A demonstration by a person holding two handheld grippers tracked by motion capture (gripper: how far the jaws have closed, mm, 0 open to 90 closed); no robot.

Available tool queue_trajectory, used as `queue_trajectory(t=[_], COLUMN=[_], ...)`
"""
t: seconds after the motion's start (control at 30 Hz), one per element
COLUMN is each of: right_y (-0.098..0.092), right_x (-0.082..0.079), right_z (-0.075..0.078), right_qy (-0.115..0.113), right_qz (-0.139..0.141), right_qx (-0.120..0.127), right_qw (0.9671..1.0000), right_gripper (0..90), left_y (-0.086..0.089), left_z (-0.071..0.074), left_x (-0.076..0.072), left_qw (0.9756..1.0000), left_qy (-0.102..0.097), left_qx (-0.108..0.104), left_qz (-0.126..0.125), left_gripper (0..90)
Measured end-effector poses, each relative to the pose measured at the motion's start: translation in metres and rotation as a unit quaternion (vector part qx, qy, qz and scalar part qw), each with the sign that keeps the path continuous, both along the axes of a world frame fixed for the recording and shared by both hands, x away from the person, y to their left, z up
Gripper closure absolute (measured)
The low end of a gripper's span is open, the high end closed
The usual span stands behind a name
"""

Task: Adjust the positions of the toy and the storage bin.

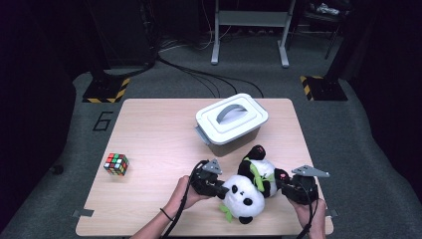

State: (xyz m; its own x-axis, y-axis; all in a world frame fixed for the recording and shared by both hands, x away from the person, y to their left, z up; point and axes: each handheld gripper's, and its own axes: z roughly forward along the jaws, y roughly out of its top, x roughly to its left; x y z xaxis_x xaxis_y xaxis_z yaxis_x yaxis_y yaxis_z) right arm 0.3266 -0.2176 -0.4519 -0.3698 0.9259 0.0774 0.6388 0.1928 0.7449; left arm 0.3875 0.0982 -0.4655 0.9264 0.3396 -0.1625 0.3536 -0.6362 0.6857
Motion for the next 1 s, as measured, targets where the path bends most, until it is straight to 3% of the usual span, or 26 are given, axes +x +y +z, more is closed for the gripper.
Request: queue_trajectory(t=[0.13, 0.23, 0.33, 0.4, 0.5, 0.6, 0.7, 0.8, 0.9, 1.0], right_y=[0.008, 0.009, 0.005, 0.002, 0.002, 0.003, 0.004, 0.003, 0.004, 0.006], right_x=[-0.008, -0.007, -0.004, -0.001, 0.002, 0.004, 0.006, 0.008, 0.011, 0.012], right_z=[0.001, 0.002, 0.005, 0.007, 0.011, 0.013, 0.016, 0.017, 0.013, 0.005], right_qy=[0.007, 0.004, 0.000, -0.003, -0.004, -0.008, -0.014, -0.014, -0.009, -0.001], right_qz=[-0.005, -0.008, -0.010, -0.004, 0.002, 0.005, 0.006, 0.009, 0.016, 0.021], right_qx=[-0.010, -0.022, -0.024, -0.023, -0.028, -0.028, -0.028, -0.032, -0.031, -0.036], right_qw=[0.9999, 0.9997, 0.9997, 0.9997, 0.9996, 0.9996, 0.9995, 0.9993, 0.9994, 0.9992], right_gripper=[67.5, 63.6, 55.7, 53.0, 48.8, 44.0, 39.7, 39.4, 45.1, 53.1], left_y=[0.005, 0.008, 0.016, 0.023, 0.030, 0.031, 0.024, 0.013, 0.005, 0.004], left_z=[0.000, 0.002, 0.005, 0.007, 0.011, 0.015, 0.012, 0.003, -0.007, -0.008], left_x=[0.009, 0.007, 0.003, 0.001, -0.005, -0.015, -0.024, -0.030, -0.032, -0.032], left_qw=[1.0000, 0.9998, 0.9991, 0.9980, 0.9959, 0.9943, 0.9951, 0.9957, 0.9956, 0.9957], left_qy=[0.002, 0.004, 0.005, 0.008, 0.013, 0.018, 0.017, 0.026, 0.027, 0.019], left_qx=[-0.001, -0.001, -0.012, -0.021, -0.038, -0.058, -0.057, -0.049, -0.044, -0.048], left_qz=[0.009, 0.017, 0.039, 0.059, 0.081, 0.088, 0.078, 0.075, 0.078, 0.077], left_gripper=[74.1, 71.4, 62.3, 47.6, 34.6, 24.2, 17.8, 16.6, 19.0, 30.7])
